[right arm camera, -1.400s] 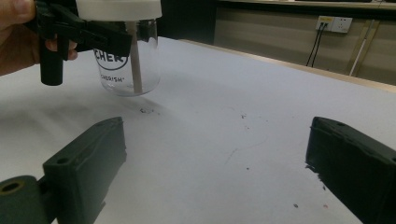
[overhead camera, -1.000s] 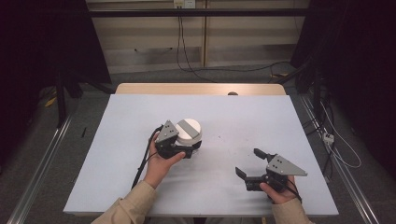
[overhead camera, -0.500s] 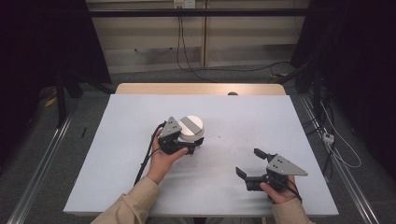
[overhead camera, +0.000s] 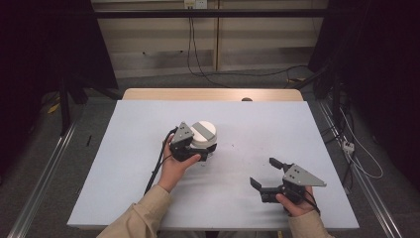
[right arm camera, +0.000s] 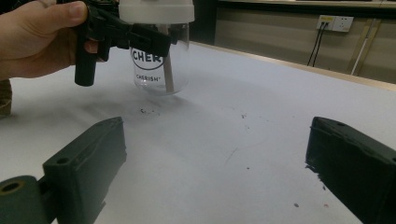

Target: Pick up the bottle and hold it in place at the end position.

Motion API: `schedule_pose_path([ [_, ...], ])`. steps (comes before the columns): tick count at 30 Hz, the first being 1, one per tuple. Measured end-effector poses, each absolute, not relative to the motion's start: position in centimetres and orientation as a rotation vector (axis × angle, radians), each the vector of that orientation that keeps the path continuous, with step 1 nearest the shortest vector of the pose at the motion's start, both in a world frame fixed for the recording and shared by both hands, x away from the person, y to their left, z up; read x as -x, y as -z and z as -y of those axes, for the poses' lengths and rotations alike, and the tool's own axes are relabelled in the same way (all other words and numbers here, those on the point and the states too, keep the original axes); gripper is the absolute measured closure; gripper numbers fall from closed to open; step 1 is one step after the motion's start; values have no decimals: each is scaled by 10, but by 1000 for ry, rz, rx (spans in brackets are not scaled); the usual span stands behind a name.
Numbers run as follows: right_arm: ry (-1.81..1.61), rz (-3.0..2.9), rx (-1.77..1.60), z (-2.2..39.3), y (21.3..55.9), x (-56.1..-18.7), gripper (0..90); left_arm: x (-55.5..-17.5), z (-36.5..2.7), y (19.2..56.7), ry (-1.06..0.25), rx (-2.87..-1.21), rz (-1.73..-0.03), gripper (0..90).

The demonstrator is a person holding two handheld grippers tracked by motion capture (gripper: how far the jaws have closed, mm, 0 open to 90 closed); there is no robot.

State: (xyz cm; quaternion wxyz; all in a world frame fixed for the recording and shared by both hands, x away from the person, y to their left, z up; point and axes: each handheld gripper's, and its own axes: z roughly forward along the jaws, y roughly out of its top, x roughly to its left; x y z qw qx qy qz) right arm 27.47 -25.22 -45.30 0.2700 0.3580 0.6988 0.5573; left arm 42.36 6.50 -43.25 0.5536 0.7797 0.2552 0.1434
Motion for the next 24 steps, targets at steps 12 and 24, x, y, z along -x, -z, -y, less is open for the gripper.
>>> schedule_pose_path([
  [12,-1507,-1878,-966,253,453,-275,41,-430,-60,429,-339,-1834,-610,184],
  [24,-1508,-1879,-964,253,453,-274,41,-436,-60,432,-349,-1835,-623,184],
])
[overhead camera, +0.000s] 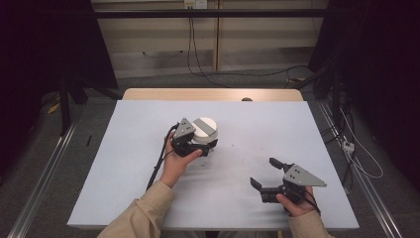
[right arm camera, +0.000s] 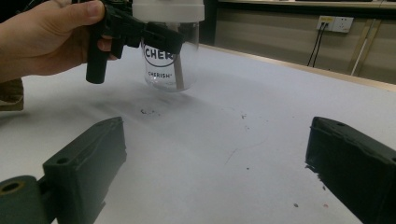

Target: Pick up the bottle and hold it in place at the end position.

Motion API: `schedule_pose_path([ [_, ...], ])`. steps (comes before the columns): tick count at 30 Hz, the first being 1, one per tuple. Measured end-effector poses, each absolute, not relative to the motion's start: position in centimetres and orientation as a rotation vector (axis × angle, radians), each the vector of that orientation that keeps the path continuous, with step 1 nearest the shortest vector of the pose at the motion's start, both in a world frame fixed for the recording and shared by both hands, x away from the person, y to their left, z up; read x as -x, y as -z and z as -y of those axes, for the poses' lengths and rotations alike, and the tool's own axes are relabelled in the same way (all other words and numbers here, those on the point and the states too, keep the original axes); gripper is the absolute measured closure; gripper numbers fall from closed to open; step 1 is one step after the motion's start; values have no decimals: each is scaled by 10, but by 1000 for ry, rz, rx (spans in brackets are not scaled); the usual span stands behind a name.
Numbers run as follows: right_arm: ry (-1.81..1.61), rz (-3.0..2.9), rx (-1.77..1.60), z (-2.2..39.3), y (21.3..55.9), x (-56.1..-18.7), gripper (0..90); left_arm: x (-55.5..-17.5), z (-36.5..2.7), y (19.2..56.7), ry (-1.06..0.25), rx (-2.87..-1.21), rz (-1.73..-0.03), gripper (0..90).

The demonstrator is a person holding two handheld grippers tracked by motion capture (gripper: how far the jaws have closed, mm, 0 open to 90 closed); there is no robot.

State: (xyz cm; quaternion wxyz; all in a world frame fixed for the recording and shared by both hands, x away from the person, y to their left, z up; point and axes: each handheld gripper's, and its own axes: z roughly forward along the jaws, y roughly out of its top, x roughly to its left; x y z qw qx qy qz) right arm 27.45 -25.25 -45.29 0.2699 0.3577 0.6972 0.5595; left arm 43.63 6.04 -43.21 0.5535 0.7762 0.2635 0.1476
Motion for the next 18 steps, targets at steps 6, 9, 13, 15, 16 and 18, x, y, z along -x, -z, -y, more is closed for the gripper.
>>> schedule_pose_path([
  [6,-1505,-1880,-965,253,453,-274,41,-439,-60,435,-359,-1839,-627,184],
  [9,-1505,-1880,-962,252,453,-275,41,-440,-59,436,-359,-1845,-626,184],
  [13,-1503,-1881,-962,252,453,-275,41,-441,-58,438,-361,-1845,-628,185],
  [15,-1503,-1881,-966,252,453,-275,41,-442,-58,438,-363,-1845,-631,184],
  [16,-1502,-1883,-964,252,453,-275,41,-442,-58,439,-362,-1845,-632,185],
  [18,-1503,-1886,-963,252,453,-275,41,-443,-58,439,-361,-1839,-636,185],
])
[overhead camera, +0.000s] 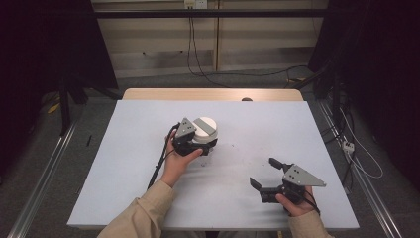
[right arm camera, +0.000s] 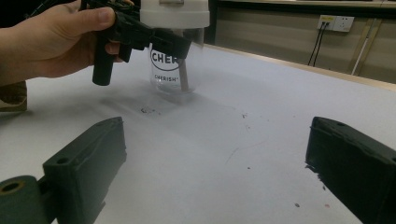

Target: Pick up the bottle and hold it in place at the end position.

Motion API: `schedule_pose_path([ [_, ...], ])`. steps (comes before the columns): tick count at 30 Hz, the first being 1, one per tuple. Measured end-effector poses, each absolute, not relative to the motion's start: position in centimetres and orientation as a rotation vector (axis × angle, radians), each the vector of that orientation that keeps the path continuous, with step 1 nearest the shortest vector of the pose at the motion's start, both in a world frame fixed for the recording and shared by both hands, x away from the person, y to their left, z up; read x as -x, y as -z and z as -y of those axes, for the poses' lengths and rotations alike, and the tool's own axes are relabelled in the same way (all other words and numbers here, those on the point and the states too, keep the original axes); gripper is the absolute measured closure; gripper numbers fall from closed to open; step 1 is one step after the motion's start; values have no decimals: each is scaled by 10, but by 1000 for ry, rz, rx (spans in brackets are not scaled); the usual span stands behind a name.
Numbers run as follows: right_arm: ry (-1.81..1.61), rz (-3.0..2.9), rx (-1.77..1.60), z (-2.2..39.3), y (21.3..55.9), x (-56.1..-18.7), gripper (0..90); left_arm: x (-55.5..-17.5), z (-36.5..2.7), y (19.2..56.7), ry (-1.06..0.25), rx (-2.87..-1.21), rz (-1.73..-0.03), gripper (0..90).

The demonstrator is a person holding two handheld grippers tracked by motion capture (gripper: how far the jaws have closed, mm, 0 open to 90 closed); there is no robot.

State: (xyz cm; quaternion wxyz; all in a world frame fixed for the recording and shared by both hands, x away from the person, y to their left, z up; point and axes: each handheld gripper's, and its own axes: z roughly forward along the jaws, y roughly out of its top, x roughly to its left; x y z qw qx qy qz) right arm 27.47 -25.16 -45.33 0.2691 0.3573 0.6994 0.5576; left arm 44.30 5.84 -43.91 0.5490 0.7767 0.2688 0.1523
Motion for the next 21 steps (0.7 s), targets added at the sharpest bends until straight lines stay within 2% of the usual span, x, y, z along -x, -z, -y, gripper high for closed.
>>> schedule_pose_path([
  [21,-1500,-1886,-962,251,454,-275,41,-449,-59,436,-382,-1850,-617,185],
])
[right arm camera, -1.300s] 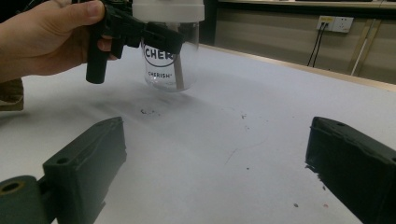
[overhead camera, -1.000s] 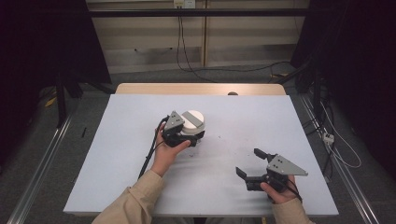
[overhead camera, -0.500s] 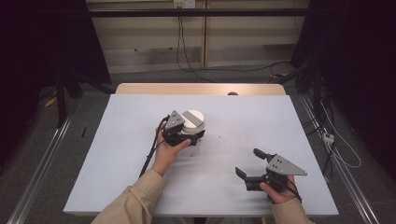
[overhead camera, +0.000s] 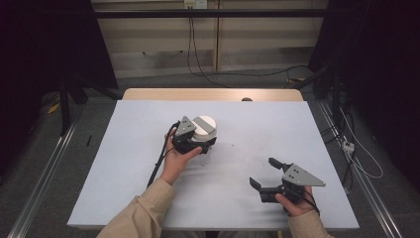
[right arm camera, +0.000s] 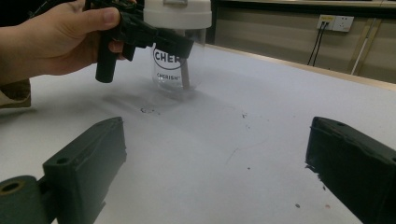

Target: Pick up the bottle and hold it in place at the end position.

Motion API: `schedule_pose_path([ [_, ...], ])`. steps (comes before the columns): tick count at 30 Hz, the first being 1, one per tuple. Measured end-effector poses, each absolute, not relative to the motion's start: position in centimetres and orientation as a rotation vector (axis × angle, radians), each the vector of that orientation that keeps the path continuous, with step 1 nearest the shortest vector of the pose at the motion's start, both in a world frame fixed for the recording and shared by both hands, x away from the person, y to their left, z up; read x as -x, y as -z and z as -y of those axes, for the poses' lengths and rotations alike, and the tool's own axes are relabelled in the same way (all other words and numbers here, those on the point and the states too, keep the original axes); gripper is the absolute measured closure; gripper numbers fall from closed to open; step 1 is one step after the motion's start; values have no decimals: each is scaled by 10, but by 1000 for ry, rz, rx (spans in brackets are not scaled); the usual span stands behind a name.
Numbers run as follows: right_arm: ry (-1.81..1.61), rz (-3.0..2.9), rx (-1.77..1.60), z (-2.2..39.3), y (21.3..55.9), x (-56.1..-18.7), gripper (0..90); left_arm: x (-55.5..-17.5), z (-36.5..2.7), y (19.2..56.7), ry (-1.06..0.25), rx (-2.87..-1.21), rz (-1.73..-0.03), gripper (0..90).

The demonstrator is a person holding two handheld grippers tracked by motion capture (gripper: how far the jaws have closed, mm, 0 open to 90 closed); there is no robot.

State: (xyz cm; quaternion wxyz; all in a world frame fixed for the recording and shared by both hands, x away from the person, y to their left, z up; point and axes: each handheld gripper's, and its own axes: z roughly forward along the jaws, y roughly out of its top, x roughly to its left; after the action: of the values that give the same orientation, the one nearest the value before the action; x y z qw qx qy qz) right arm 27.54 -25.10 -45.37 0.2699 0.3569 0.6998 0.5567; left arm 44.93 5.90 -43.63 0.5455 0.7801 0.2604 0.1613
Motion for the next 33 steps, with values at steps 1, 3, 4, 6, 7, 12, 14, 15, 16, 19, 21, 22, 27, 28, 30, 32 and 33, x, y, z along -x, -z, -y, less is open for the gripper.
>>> schedule_pose_path([
  [1,-1499,-1885,-963,251,454,-275,41,-449,-59,436,-388,-1851,-614,185],
  [3,-1500,-1884,-964,251,454,-275,41,-450,-58,436,-397,-1853,-612,185],
  [4,-1499,-1883,-967,251,454,-276,41,-450,-58,437,-397,-1852,-618,185],
  [6,-1500,-1883,-970,251,454,-276,41,-451,-57,438,-396,-1852,-623,185],
  [7,-1500,-1883,-970,251,454,-276,41,-451,-57,439,-400,-1853,-624,185],
  [12,-1499,-1888,-965,250,454,-276,41,-453,-51,441,-393,-1854,-625,185],
  [14,-1500,-1889,-965,250,454,-276,41,-454,-49,441,-403,-1860,-618,185],
  [15,-1501,-1890,-965,250,454,-276,41,-454,-48,441,-402,-1857,-621,185],
  [16,-1502,-1890,-965,250,454,-276,41,-454,-47,442,-400,-1856,-623,185],
  [19,-1501,-1888,-967,251,454,-276,41,-455,-46,444,-400,-1856,-627,185],
  [21,-1502,-1888,-966,251,455,-277,41,-456,-44,448,-396,-1854,-629,185],
  [22,-1503,-1887,-968,251,454,-277,41,-457,-44,448,-398,-1855,-627,185],
  [27,-1500,-1890,-969,250,455,-277,41,-457,-42,451,-404,-1850,-624,185],
  [28,-1502,-1890,-965,250,455,-278,41,-458,-41,452,-406,-1851,-624,185],
  [30,-1500,-1891,-968,250,455,-278,40,-458,-40,452,-409,-1851,-619,185],
  [32,-1495,-1889,-971,250,455,-279,40,-458,-40,453,-407,-1855,-616,185],
  [33,-1497,-1886,-969,250,455,-280,40,-458,-39,453,-407,-1854,-614,185],
])
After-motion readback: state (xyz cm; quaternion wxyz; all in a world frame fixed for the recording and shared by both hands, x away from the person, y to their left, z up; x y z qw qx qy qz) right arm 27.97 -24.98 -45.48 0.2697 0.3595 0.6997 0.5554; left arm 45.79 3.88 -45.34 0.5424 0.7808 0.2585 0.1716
